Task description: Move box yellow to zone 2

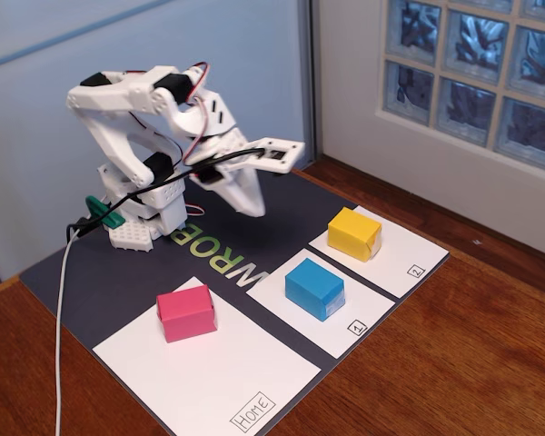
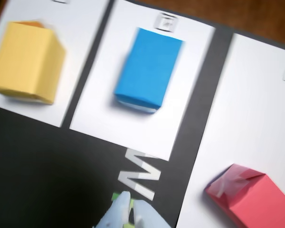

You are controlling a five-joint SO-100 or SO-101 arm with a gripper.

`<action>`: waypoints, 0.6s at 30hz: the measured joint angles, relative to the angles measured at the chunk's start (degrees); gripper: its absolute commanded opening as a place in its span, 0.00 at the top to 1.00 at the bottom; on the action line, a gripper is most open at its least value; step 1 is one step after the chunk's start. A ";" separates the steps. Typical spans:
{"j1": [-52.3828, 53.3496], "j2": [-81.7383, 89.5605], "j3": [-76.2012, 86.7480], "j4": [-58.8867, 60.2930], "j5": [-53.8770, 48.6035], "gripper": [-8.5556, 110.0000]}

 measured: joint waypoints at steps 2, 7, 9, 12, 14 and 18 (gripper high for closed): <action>2.37 2.72 0.70 2.81 -0.88 0.93; 8.17 8.26 2.20 9.76 -3.08 0.93; 10.28 10.81 3.69 12.22 -3.96 0.93; 13.54 15.82 7.29 15.03 -5.36 0.93; 15.91 18.90 9.84 16.08 -5.36 0.93; 16.87 22.24 14.24 17.05 -5.80 0.93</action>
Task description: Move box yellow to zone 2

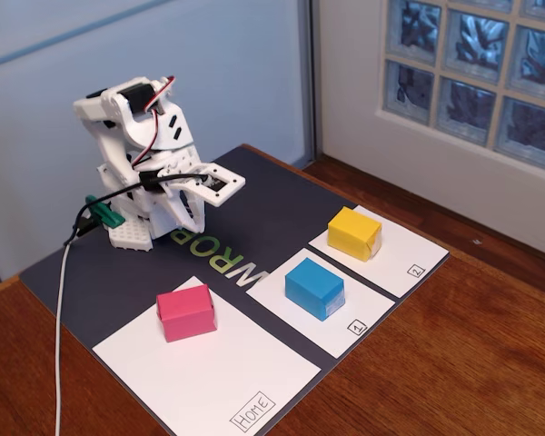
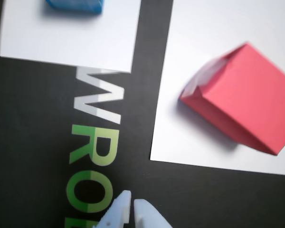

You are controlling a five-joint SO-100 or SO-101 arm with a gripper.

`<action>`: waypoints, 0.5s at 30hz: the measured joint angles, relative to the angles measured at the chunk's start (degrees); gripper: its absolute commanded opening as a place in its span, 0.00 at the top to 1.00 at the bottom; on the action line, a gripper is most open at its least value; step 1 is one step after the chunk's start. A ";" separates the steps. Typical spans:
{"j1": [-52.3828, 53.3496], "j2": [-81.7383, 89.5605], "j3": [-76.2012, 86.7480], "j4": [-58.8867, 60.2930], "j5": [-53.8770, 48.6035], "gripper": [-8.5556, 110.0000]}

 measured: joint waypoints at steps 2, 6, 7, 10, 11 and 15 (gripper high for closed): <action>0.00 1.32 1.58 -0.09 -0.09 0.93; -0.09 4.83 7.73 -0.53 -0.09 0.93; -0.70 5.71 9.05 -0.97 -0.09 0.93; -2.64 9.23 12.57 -1.85 0.70 0.93; -3.43 10.02 13.62 -2.02 1.14 0.93; -5.80 13.62 15.56 -2.20 2.72 0.93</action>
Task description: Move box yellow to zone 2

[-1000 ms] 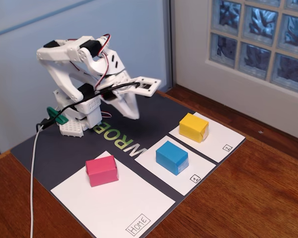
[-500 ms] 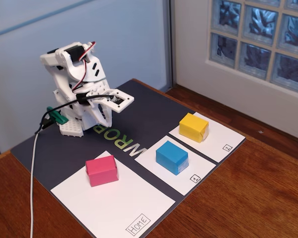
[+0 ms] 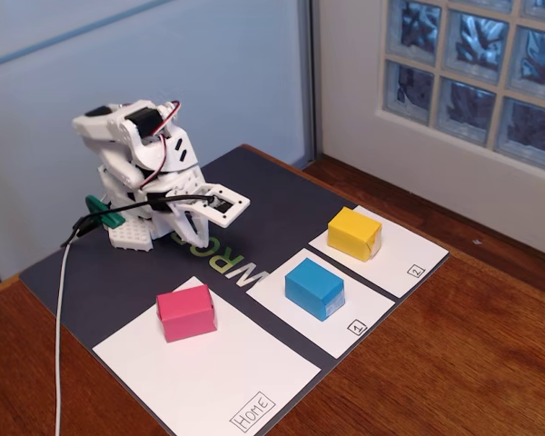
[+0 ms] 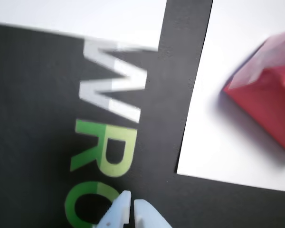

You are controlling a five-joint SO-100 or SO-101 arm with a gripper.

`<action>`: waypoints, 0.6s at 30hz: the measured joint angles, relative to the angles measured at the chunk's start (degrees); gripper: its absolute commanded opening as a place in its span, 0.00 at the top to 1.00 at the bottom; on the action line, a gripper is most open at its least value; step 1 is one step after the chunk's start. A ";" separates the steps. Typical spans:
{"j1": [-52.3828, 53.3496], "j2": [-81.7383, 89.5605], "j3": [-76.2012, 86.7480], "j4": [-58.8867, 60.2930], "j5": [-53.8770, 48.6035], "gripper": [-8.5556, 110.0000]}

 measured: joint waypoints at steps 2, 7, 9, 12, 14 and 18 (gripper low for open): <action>-2.02 2.02 2.37 0.00 1.23 0.93; -2.72 7.03 6.94 -0.88 2.72 0.93; -2.72 8.44 9.05 -0.88 3.25 0.93; -2.55 8.79 11.78 -0.79 3.60 0.93; -2.55 8.79 12.04 -0.62 4.22 0.93; -2.55 8.79 12.39 0.53 5.19 0.93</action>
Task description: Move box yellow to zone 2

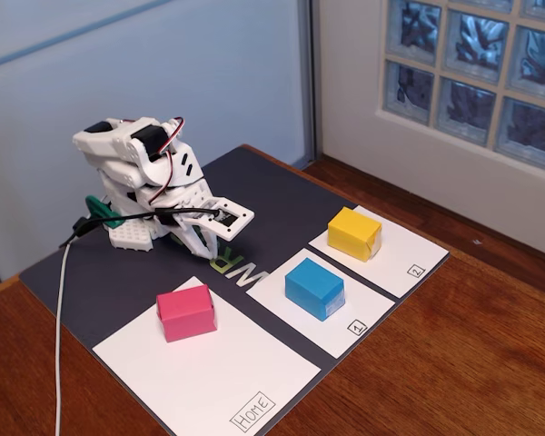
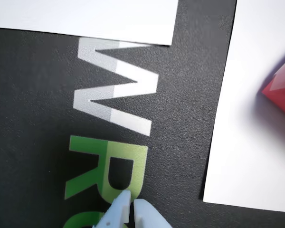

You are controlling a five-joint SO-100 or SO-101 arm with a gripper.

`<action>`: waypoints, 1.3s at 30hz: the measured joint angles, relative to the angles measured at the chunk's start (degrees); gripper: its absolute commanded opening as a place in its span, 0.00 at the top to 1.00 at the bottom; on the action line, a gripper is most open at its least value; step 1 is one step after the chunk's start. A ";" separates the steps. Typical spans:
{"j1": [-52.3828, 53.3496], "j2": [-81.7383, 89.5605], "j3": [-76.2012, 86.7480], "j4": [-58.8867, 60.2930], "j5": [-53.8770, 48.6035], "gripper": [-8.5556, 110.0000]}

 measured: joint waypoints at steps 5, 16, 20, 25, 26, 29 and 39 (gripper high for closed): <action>0.00 0.00 0.00 2.02 0.00 0.93; 0.09 0.00 -0.09 2.81 0.35 0.93; 1.23 0.00 -0.18 2.81 0.53 0.93; 1.49 0.00 -0.18 2.81 0.53 0.93; 1.49 0.00 -0.18 2.81 0.53 0.93; 1.49 0.00 -0.18 2.81 0.53 0.93; 1.49 0.00 -0.18 2.81 0.53 0.93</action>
